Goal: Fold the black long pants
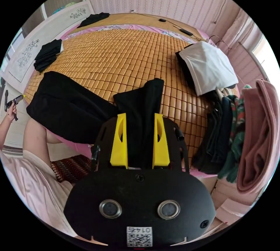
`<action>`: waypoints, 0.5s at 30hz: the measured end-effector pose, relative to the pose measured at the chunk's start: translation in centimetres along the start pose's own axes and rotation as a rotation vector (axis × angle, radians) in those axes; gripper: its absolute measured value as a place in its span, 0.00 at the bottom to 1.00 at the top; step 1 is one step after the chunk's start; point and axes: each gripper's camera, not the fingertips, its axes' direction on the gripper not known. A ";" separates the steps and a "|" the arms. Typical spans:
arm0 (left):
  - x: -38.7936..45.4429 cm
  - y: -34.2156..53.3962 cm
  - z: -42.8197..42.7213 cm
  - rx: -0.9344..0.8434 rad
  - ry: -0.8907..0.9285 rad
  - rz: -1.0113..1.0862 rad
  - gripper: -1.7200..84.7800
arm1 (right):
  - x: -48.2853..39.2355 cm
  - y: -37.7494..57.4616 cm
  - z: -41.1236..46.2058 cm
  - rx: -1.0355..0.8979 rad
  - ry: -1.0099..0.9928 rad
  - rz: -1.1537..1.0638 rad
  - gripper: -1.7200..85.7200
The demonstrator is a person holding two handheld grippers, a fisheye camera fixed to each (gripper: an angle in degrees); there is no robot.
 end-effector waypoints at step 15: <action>10.5 -7.5 6.9 -0.115 0.055 0.223 0.10 | 4.2 12.9 -8.5 -0.022 0.077 0.191 0.02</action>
